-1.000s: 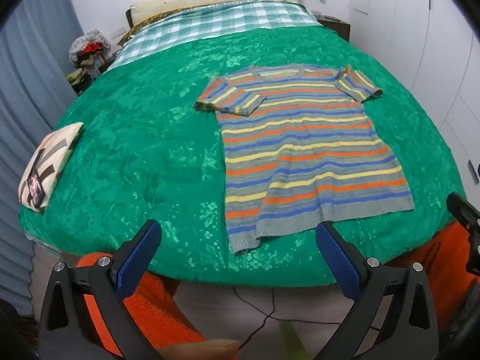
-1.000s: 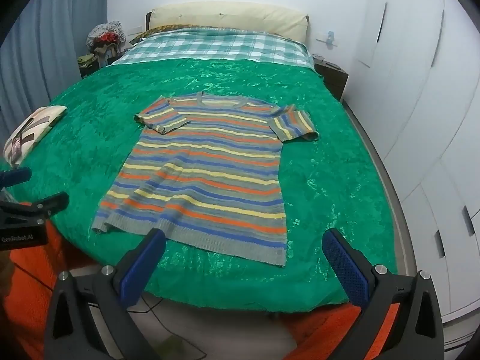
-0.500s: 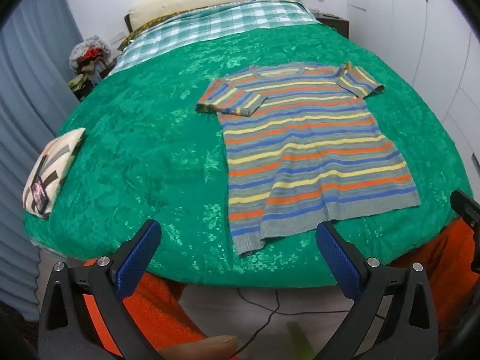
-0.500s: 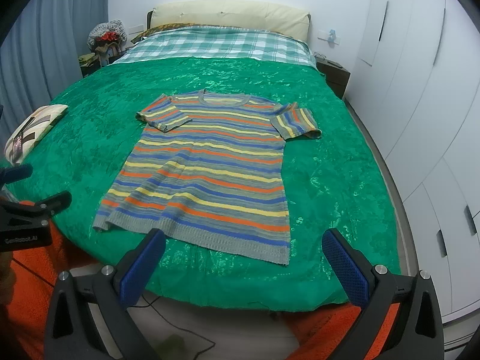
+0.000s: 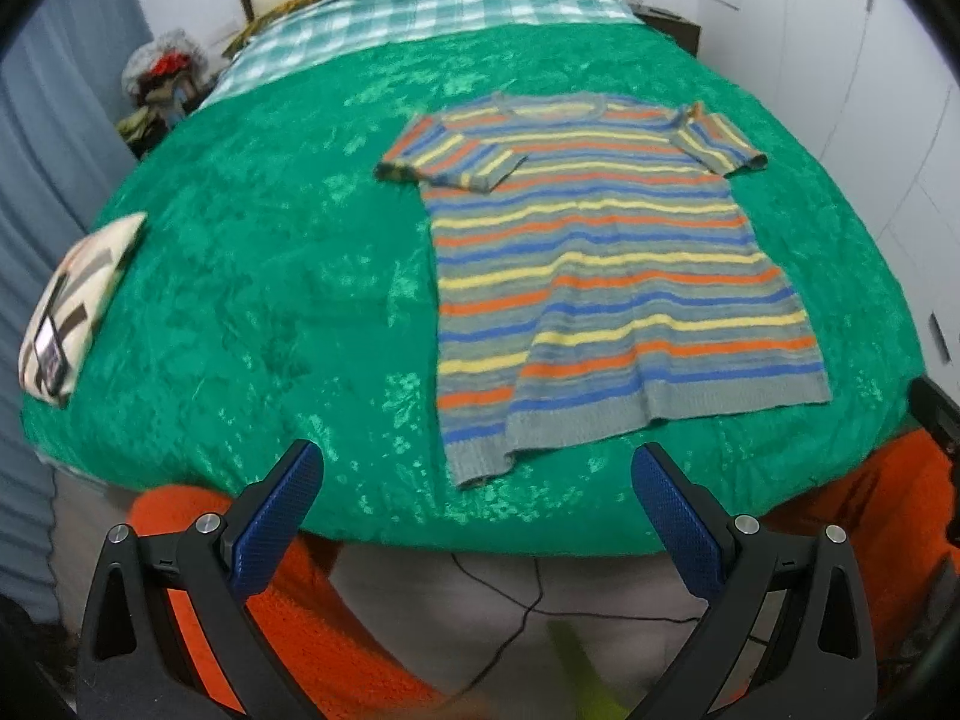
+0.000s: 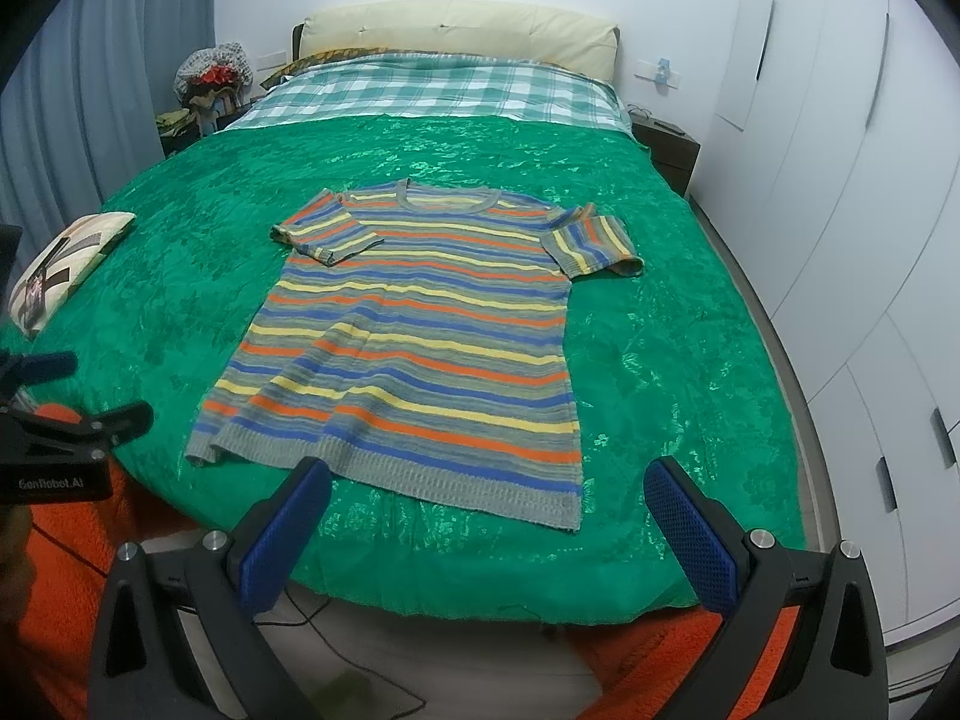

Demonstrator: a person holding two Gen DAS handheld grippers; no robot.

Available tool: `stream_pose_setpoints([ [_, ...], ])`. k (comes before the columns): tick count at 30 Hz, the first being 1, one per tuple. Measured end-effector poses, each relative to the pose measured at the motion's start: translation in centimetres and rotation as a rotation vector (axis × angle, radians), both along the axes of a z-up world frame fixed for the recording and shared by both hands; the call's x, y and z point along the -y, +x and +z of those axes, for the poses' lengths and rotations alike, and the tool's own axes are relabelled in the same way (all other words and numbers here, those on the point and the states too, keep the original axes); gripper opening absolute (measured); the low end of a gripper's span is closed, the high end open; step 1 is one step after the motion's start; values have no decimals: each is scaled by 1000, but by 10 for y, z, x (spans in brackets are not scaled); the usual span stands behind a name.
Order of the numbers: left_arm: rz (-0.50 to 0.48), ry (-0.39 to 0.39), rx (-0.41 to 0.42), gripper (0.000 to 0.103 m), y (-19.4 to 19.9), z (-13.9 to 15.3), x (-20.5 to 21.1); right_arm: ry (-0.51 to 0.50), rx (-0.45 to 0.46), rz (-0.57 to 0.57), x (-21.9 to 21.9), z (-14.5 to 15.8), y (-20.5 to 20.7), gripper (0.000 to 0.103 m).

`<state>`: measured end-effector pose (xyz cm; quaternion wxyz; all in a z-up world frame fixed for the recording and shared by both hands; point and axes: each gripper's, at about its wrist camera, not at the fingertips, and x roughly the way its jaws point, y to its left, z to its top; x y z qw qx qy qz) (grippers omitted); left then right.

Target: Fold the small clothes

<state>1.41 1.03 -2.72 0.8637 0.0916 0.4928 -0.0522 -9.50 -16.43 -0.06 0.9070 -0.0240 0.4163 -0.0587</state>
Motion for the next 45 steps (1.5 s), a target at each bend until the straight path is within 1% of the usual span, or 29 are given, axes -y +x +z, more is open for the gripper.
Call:
stream_pose_setpoints([
  [2, 46, 39, 3, 103, 6, -7, -12, 8, 5, -1, 1, -1, 0, 103],
  [4, 93, 36, -6, 103, 18, -18, -38, 27, 18, -3, 6, -1, -1, 103],
  [5, 122, 25, -28, 103, 26, -27, -53, 44, 28, -8, 12, -1, -1, 103],
  [6, 144, -5, -59, 103, 35, -37, -68, 61, 38, -17, 20, -2, -1, 103],
  [8, 160, -110, -122, 102, 51, -59, -92, 97, 45, -58, 43, -9, 1, 103],
  [10, 151, -204, -172, 102, 63, -79, -101, 136, 60, -94, 67, -17, 4, 103],
  [12, 115, -261, -200, 102, 71, -97, -92, 157, 57, -103, 86, -28, 11, 103],
  [15, 54, -279, -243, 100, 80, -118, -66, 211, -11, -98, 111, -56, 31, 103],
  [17, 31, -287, -253, 95, 81, -125, -56, 277, -85, -75, 123, -82, 48, 103],
  [18, 21, -294, -249, 94, 79, -125, -52, 323, -131, -61, 128, -97, 57, 101],
  [20, 1, -305, -236, 94, 74, -124, -45, 389, -193, -49, 136, -122, 67, 92],
  [21, -7, -317, -232, 94, 72, -121, -48, 408, -209, -47, 137, -132, 70, 86],
  [22, -12, -321, -229, 94, 69, -121, -46, 428, -231, -51, 138, -143, 75, 83],
  [24, -15, -302, -222, 92, 66, -120, -42, 467, -247, -58, 139, -157, 79, 82],
  [25, -18, -286, -217, 90, 65, -119, -39, 478, -249, -68, 138, -162, 81, 82],
  [26, -21, -276, -212, 81, 64, -119, -41, 481, -247, -71, 138, -164, 82, 82],
  [27, -26, -264, -212, 67, 64, -120, -40, 486, -241, -62, 136, -165, 82, 77],
  [28, -31, -261, -219, 59, 65, -121, -40, 494, -230, -44, 133, -165, 82, 67],
  [29, -36, -259, -227, 45, 67, -123, -38, 495, -228, -31, 130, -165, 83, 60],
  [30, -40, -265, -231, 35, 67, -124, -38, 495, -234, -28, 129, -165, 83, 50],
  [31, -36, -261, -227, 33, 68, -124, -38, 499, -239, -24, 128, -166, 84, 33],
  [32, -33, -259, -220, 20, 69, -123, -39, 506, -244, -23, 128, -166, 85, 20],
  [33, -38, -270, -219, 4, 69, -122, -40, 501, -251, -31, 130, -165, 85, 5],
  [34, -42, -292, -226, 3, 69, -120, -44, 496, -252, -46, 131, -164, 85, 5],
  [35, -35, -293, -219, 3, 68, -117, -47, 505, -240, -57, 134, -159, 84, 5],
  [37, -33, -297, -185, 3, 68, -101, -57, 508, -211, -67, 137, -142, 80, 5],
  [40, -46, -310, -155, 2, 66, -75, -73, 511, -168, -64, 140, -107, 76, 5],
  [43, -70, -267, -146, 2, 66, -62, -78, 502, -168, -41, 137, -82, 73, 5],
  [45, -81, -209, -170, 2, 68, -72, -73, 464, -216, -39, 131, -89, 75, 5],
])
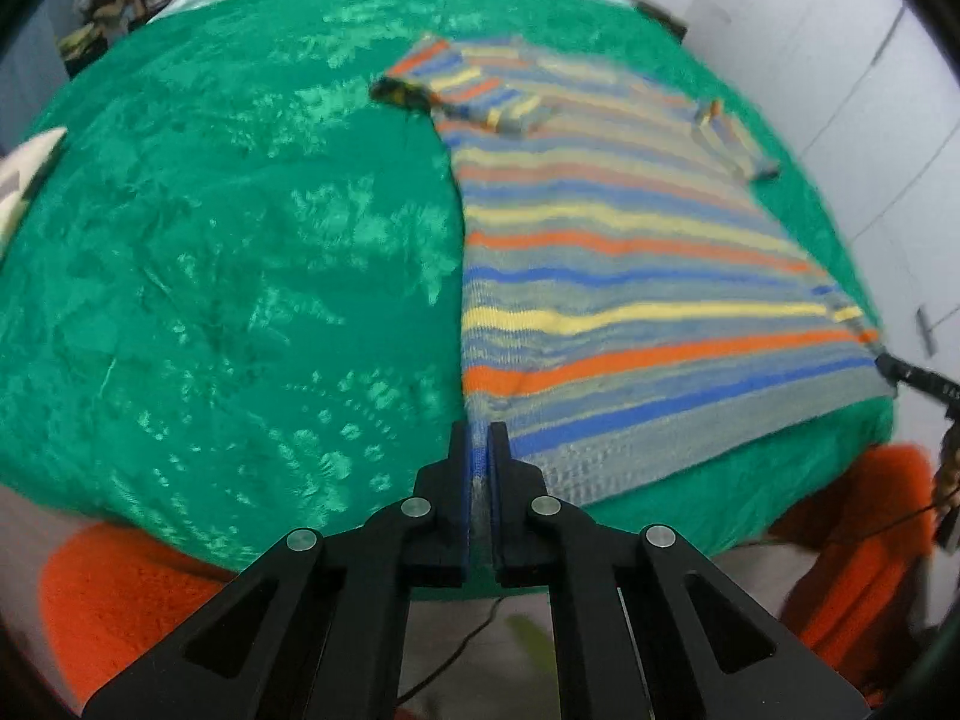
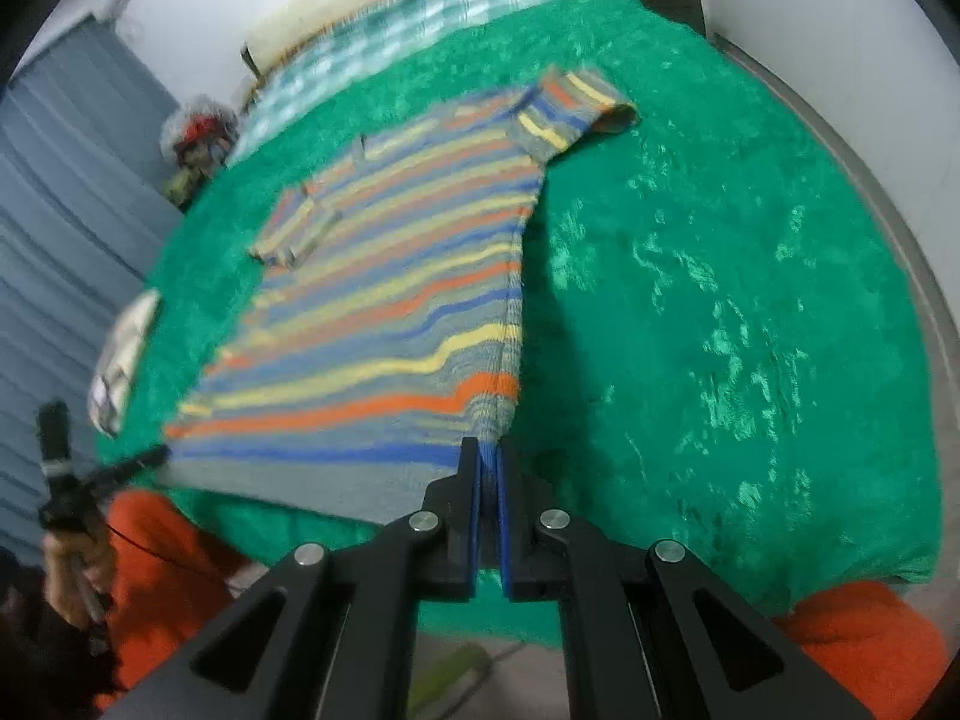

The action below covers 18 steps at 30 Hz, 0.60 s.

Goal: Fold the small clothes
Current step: 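Grasp the sweater hem with both grippers and lift it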

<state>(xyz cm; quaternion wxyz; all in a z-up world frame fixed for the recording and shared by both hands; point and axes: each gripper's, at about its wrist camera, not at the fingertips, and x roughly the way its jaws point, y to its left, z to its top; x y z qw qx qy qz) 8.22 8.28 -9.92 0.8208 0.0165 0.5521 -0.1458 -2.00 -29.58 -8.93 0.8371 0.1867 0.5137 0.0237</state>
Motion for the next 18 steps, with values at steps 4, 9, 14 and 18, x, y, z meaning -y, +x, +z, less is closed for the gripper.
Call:
stream_pose_setpoints([
  [4, 1, 85, -104, 2, 4, -50, 4, -20, -177, -10, 2, -63, 0, 4],
  [9, 19, 100, -79, 3, 1, -58, 7, -16, -194, -37, 7, -85, -4, 4],
  [14, 43, 150, -68, 21, -3, -59, 15, -52, -204, -28, 3, -87, -1, 6],
  [18, 105, 218, 9, 68, -15, -23, 3, -72, -212, -8, 8, -67, -8, 44],
])
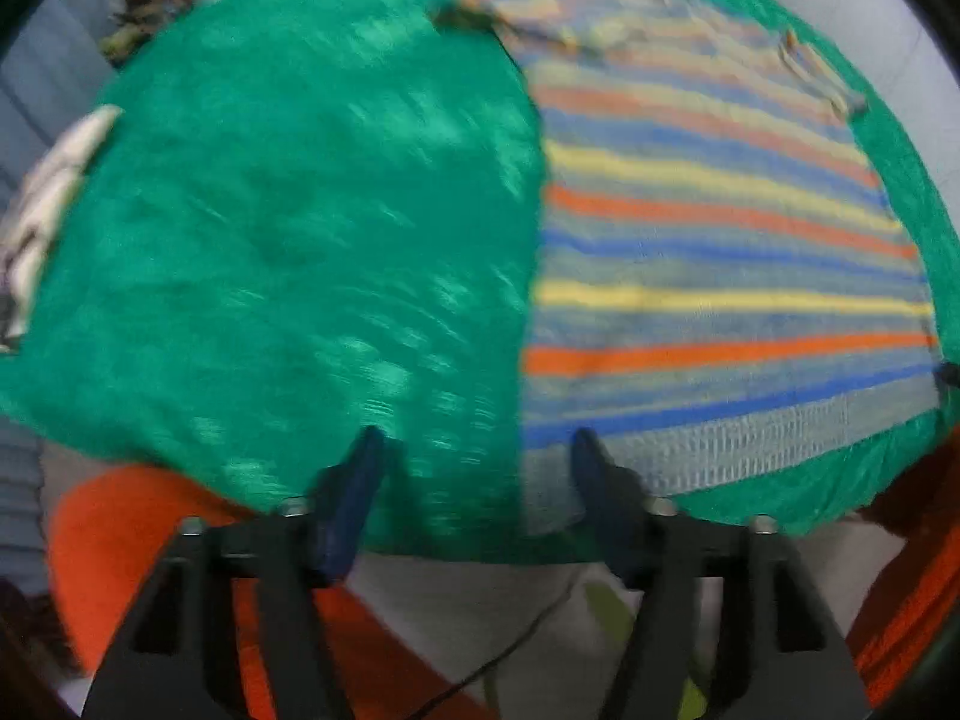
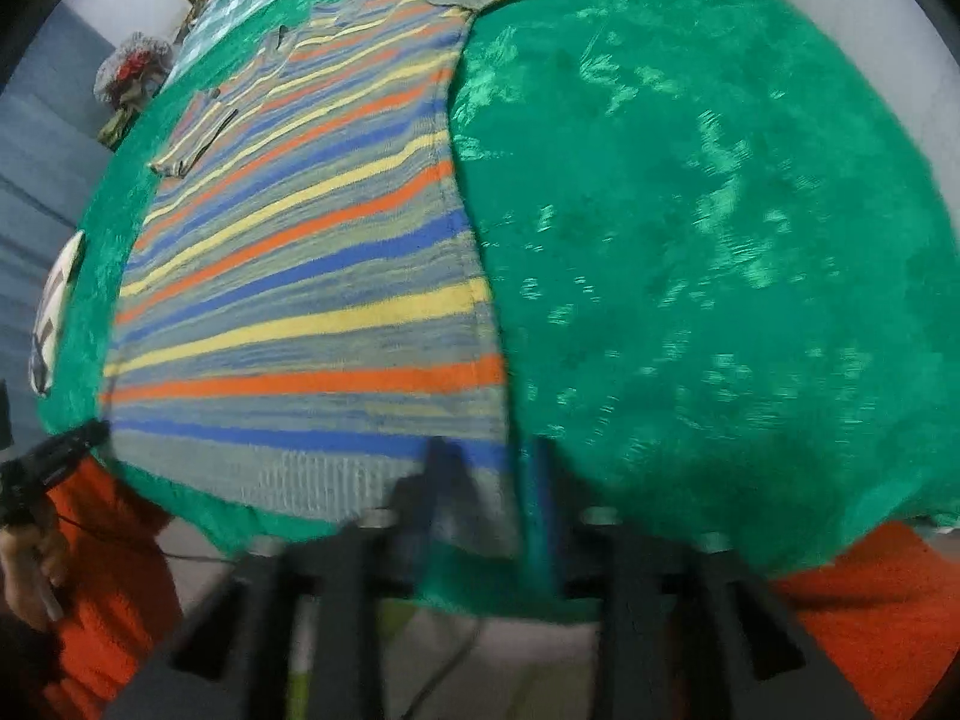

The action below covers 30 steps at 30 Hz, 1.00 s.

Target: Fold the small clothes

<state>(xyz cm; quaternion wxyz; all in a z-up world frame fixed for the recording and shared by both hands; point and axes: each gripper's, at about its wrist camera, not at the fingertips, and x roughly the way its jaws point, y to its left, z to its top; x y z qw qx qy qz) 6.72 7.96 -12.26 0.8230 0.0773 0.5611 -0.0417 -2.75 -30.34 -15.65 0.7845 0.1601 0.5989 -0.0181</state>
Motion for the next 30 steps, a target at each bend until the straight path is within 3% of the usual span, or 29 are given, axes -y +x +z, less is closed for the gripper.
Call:
stream_pose_setpoints([
  [2, 20, 3, 78, 70, 1, 28, -5, -69, 24, 8, 4, 19, -1, 45],
  [5, 5, -58, 198, 83, 19, 62, 6, -171, 94, 68, 1, 58, 15, 45],
  [7, -38, -106, 269, 89, 35, 73, 34, -188, 151, 148, -16, 77, 37, 49],
  [9, -96, -139, 306, 92, 48, 66, 66, -150, 200, 223, -40, 80, 61, 50],
  [13, -162, -103, 247, 93, 62, 12, 113, -28, 205, 338, -82, 40, 94, 50],
  [16, -186, 34, 115, 91, 53, -50, 116, -73, 90, 359, -86, -14, 92, 47],
  [18, -187, 1, 159, 96, 32, -50, 97, -56, 120, 347, -76, -15, 75, 47],
  [21, -151, -8, 150, 97, 23, -34, 79, -65, 20, 347, -58, -5, 53, 47],
  [23, -109, -29, 206, 97, 20, -19, 70, -103, 16, 357, -43, 12, 56, 47],
  [26, -33, -50, 273, 97, 29, -6, 62, -241, 109, 383, -22, 49, 92, 54],
  [27, -9, -57, 290, 97, 34, -4, 59, -302, 160, 400, -16, 60, 117, 61],
  [30, 37, -40, 311, 97, 37, -3, 49, -382, 242, 451, -11, 63, 184, 62],
])
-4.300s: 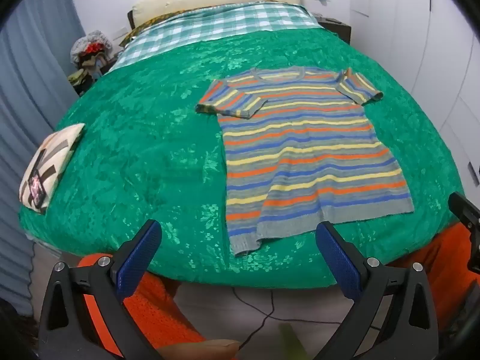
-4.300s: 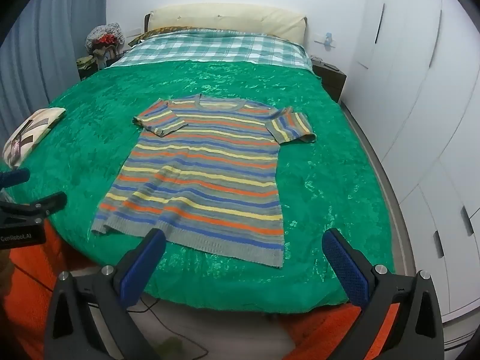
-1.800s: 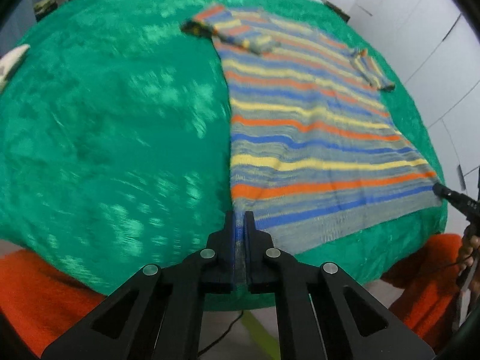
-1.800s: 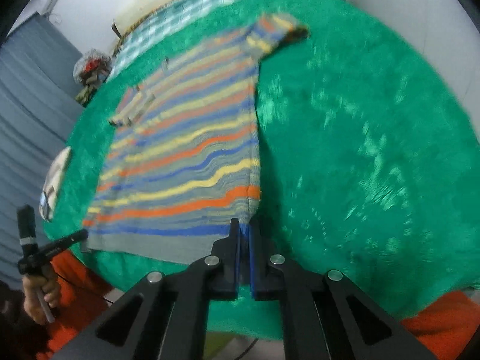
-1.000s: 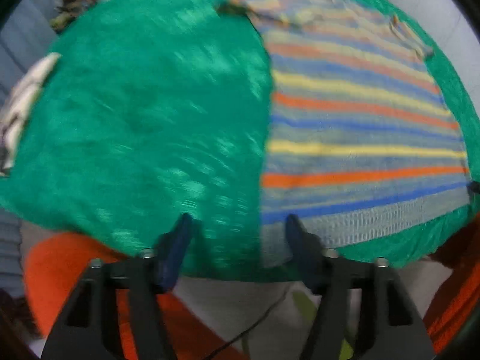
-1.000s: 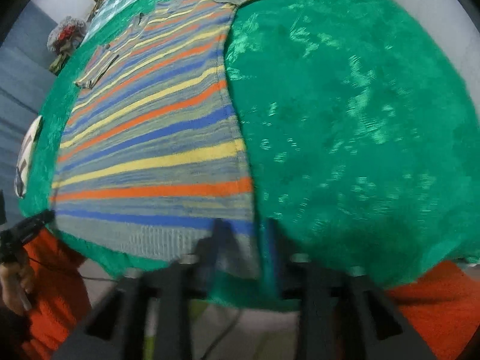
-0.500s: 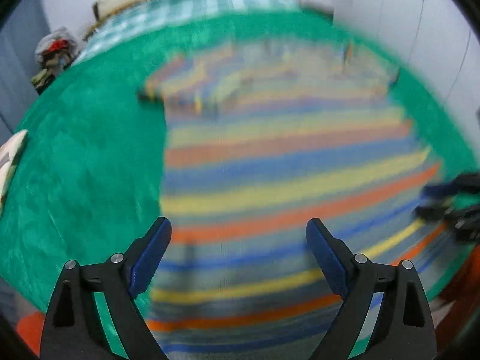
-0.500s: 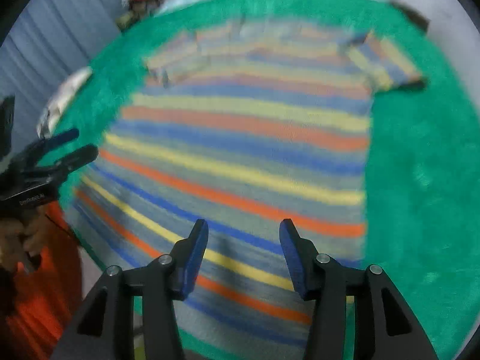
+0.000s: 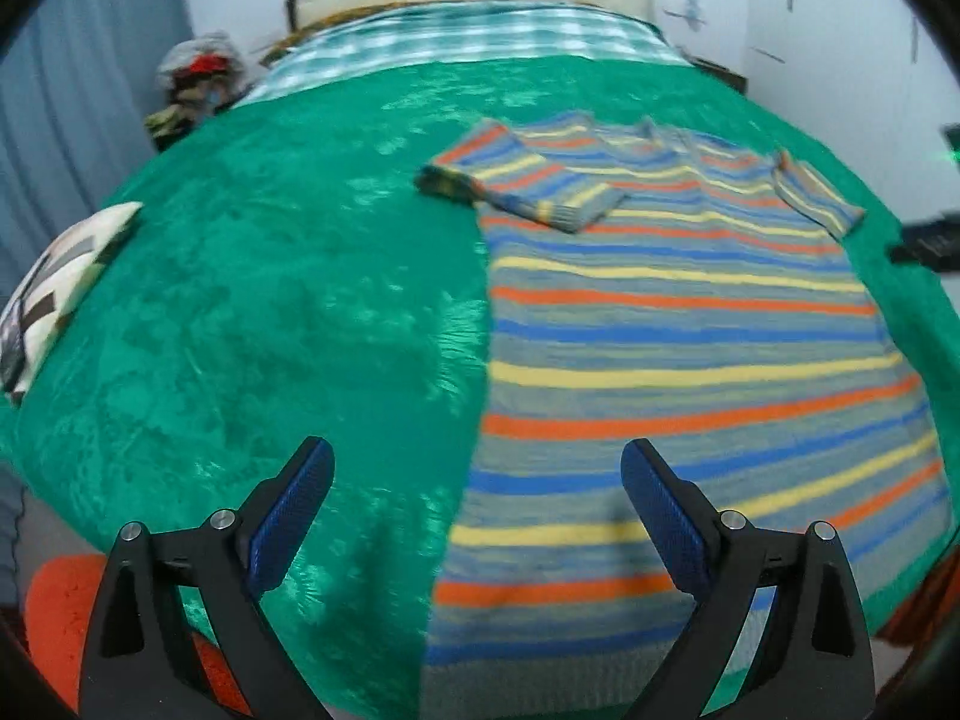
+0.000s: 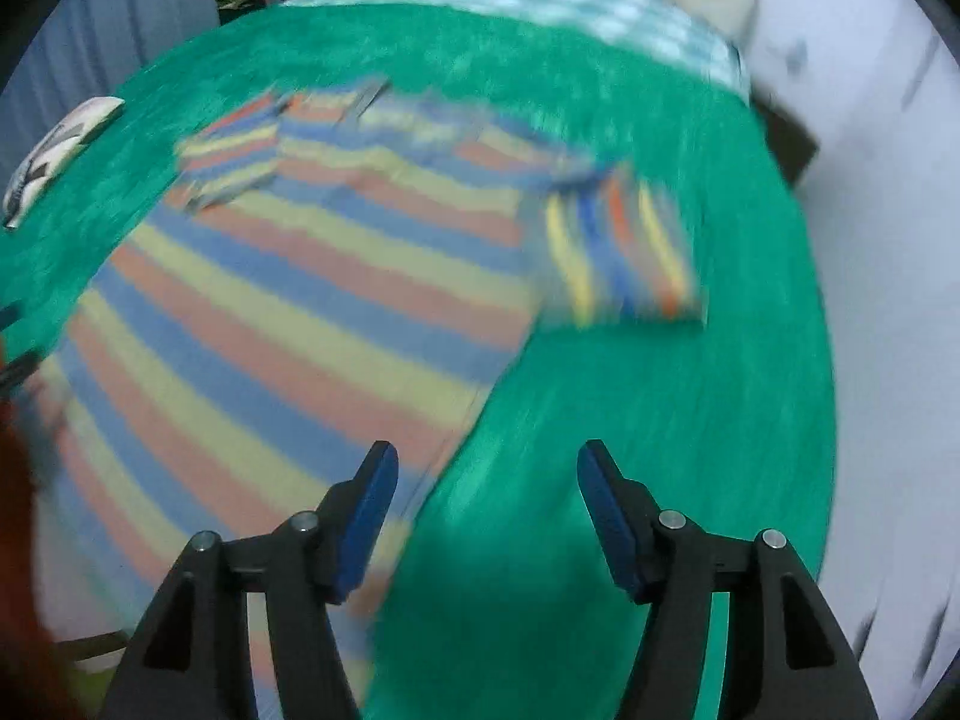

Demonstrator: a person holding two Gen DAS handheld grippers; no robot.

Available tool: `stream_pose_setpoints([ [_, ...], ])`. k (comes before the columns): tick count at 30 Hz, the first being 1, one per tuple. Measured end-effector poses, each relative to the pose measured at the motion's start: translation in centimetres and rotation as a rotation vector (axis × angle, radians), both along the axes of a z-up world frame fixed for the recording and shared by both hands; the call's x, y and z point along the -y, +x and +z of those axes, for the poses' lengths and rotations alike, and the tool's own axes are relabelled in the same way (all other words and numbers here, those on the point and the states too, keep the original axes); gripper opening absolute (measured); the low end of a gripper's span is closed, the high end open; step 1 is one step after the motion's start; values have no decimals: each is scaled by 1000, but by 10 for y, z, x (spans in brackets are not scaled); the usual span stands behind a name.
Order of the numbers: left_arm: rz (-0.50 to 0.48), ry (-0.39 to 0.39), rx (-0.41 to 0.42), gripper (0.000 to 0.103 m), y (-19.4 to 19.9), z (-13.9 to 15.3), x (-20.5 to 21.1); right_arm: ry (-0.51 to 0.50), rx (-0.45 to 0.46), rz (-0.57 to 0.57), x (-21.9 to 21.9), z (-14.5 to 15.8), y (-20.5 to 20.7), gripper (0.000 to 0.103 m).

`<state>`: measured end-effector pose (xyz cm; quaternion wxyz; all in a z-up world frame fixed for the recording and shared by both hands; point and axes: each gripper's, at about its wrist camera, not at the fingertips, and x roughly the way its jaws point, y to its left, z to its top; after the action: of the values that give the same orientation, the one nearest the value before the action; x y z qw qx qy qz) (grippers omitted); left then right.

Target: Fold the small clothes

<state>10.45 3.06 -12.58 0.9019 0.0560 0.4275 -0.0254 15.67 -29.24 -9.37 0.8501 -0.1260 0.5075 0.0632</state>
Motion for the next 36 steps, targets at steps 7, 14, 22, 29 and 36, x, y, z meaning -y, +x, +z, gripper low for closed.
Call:
stream_pose_setpoints([
  [7, 44, 73, -84, 97, -2, -26, -13, -74, -1, -5, 2, -69, 117, 28],
  [14, 39, 38, -84, 97, -3, -25, -16, 346, 184, -543, 140, -18, 54, 5],
  [22, 0, 35, -86, 97, -14, -23, -3, 699, 141, -916, 250, -49, -38, 5],
  [29, 2, 70, -84, 97, -20, -24, -4, 577, 104, -981, 248, -62, -32, 4],
  [36, 30, 79, -104, 97, -18, -22, -15, 378, 84, -920, 237, -61, -23, 3],
])
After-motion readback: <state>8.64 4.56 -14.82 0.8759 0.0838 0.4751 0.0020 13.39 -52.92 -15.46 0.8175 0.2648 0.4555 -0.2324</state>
